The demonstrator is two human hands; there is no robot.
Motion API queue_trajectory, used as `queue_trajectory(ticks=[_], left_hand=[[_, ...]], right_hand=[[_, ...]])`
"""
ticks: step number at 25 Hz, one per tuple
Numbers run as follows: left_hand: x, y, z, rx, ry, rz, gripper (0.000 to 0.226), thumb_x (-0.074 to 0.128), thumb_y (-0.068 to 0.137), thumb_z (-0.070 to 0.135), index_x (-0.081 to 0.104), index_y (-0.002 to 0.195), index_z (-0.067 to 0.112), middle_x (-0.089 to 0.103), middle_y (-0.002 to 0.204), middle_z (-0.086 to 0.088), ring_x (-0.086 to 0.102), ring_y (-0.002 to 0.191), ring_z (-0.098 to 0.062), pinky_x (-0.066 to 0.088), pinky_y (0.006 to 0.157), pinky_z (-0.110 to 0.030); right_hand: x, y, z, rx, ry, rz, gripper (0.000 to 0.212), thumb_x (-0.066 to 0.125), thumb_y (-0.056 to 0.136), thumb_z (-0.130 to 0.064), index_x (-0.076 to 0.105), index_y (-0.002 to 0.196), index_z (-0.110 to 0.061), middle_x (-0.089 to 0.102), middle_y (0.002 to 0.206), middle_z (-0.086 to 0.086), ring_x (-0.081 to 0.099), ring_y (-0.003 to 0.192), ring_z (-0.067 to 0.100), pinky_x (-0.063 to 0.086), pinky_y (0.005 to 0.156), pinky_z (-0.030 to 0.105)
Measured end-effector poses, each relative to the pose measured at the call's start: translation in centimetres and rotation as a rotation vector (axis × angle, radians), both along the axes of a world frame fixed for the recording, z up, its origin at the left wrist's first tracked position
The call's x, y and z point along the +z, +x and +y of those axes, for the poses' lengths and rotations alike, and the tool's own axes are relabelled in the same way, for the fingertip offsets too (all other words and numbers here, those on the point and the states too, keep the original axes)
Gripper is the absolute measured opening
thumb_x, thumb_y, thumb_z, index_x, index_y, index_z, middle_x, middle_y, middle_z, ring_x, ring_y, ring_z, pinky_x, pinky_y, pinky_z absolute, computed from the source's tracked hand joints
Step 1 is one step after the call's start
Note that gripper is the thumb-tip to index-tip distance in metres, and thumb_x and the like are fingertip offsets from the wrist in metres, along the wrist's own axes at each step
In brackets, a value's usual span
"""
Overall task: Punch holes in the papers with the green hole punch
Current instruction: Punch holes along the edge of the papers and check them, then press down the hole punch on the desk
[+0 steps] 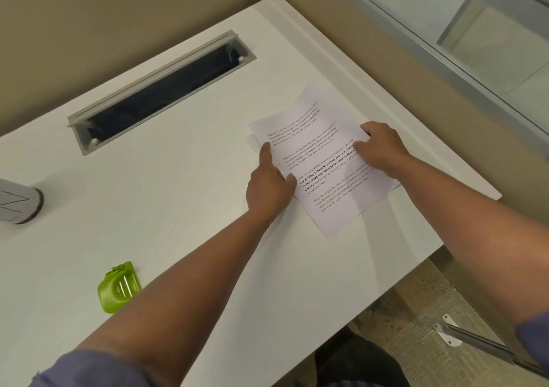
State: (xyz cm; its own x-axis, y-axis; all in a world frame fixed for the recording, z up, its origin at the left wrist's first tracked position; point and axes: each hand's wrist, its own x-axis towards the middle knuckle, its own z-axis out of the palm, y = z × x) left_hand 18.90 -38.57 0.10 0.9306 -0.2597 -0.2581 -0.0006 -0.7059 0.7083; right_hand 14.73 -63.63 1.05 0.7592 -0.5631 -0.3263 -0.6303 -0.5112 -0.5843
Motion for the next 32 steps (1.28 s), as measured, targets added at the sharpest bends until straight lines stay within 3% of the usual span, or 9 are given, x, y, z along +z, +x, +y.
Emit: queue_trajectory(ticks=[3, 5, 11, 16, 19, 21, 26, 29, 32], left_hand=[[-0.3, 0.4, 0.3, -0.042, 0.136, -0.007, 0.082, 0.059, 0.079, 0.042, 0.028, 0.154, 0.030, 0.069, 0.101, 0.003, 0.065, 0.096, -0.019, 0.056, 0.078, -0.038], [-0.6, 0.8, 0.3, -0.064, 0.188, -0.002, 0.070, 0.058, 0.079, 0.047, 0.040, 0.145, 0.030, 0.067, 0.109, 0.003, 0.063, 0.104, -0.022, 0.053, 0.078, -0.038], [-1.0, 0.9, 0.3, -0.091, 0.210, -0.015, 0.056, 0.055, 0.079, 0.050, 0.047, 0.131, 0.029, 0.066, 0.105, 0.001, 0.063, 0.098, -0.024, 0.044, 0.067, -0.033], [0.3, 0.5, 2.4, -0.094, -0.007, 0.106, 0.081, 0.060, 0.084, 0.036, 0.026, 0.157, 0.027, 0.069, 0.088, 0.006, 0.066, 0.088, -0.013, 0.055, 0.078, -0.034], [1.4, -0.2, 6.8, -0.120, -0.052, 0.083, 0.071, 0.060, 0.086, 0.029, 0.035, 0.152, 0.033, 0.066, 0.082, 0.013, 0.063, 0.082, -0.001, 0.051, 0.076, -0.023], [2.1, -0.7, 10.5, -0.104, -0.012, 0.044, 0.060, 0.058, 0.088, 0.029, 0.045, 0.146, 0.033, 0.066, 0.089, 0.014, 0.063, 0.083, -0.004, 0.052, 0.079, -0.027], [3.9, -2.4, 20.9, 0.061, -0.038, -0.088, 0.031, 0.059, 0.091, 0.021, 0.065, 0.121, 0.029, 0.067, 0.105, 0.013, 0.063, 0.089, -0.006, 0.050, 0.083, -0.027], [4.6, -3.8, 26.9, 0.217, -0.082, -0.207, 0.031, 0.063, 0.090, 0.016, 0.067, 0.119, 0.026, 0.066, 0.110, 0.012, 0.060, 0.105, -0.014, 0.048, 0.093, -0.030], [4.4, -4.7, 31.8, 0.433, -0.045, -0.144, 0.035, 0.068, 0.089, 0.022, 0.063, 0.123, 0.025, 0.059, 0.126, 0.005, 0.054, 0.118, -0.020, 0.046, 0.096, -0.034]], right_hand=[[-0.7, 0.0, 0.3, 0.051, -0.139, -0.016, 0.041, 0.065, 0.091, -0.020, 0.058, 0.130, -0.010, 0.065, 0.125, 0.014, 0.058, 0.115, 0.037, 0.048, 0.090, 0.040], [-1.1, 0.1, 0.5, 0.088, -0.226, -0.015, 0.050, 0.066, 0.091, -0.022, 0.052, 0.138, -0.012, 0.057, 0.135, 0.015, 0.052, 0.123, 0.040, 0.045, 0.097, 0.047], [-1.8, -0.5, 2.2, 0.262, -0.329, 0.046, 0.047, 0.060, 0.092, -0.039, 0.056, 0.135, -0.021, 0.050, 0.146, 0.006, 0.041, 0.135, 0.033, 0.032, 0.105, 0.052], [-0.5, -0.1, 4.2, 0.272, -0.340, -0.002, 0.054, 0.060, 0.092, -0.038, 0.049, 0.142, -0.025, 0.038, 0.158, 0.004, 0.033, 0.143, 0.030, 0.025, 0.112, 0.052], [0.7, 0.4, 9.0, 0.371, -0.329, -0.051, 0.054, 0.061, 0.092, -0.037, 0.048, 0.144, -0.026, 0.036, 0.160, 0.003, 0.030, 0.146, 0.029, 0.023, 0.114, 0.050], [1.4, 0.6, 13.4, 0.460, -0.314, -0.060, 0.056, 0.061, 0.093, -0.037, 0.047, 0.146, -0.026, 0.036, 0.160, 0.002, 0.030, 0.146, 0.028, 0.023, 0.113, 0.048], [1.9, 0.8, 25.5, 0.767, -0.213, -0.046, 0.069, 0.062, 0.093, -0.040, 0.034, 0.154, -0.026, 0.029, 0.163, -0.003, 0.027, 0.147, 0.024, 0.023, 0.115, 0.043], [1.7, 0.7, 31.8, 0.948, -0.155, -0.030, 0.083, 0.066, 0.089, -0.046, 0.024, 0.158, -0.027, 0.024, 0.165, -0.006, 0.021, 0.149, 0.020, 0.021, 0.116, 0.042], [0.8, 0.3, 36.9, 1.091, -0.136, -0.002, 0.097, 0.070, 0.081, -0.057, 0.020, 0.158, -0.028, 0.020, 0.166, -0.006, 0.016, 0.151, 0.019, 0.019, 0.118, 0.044]])
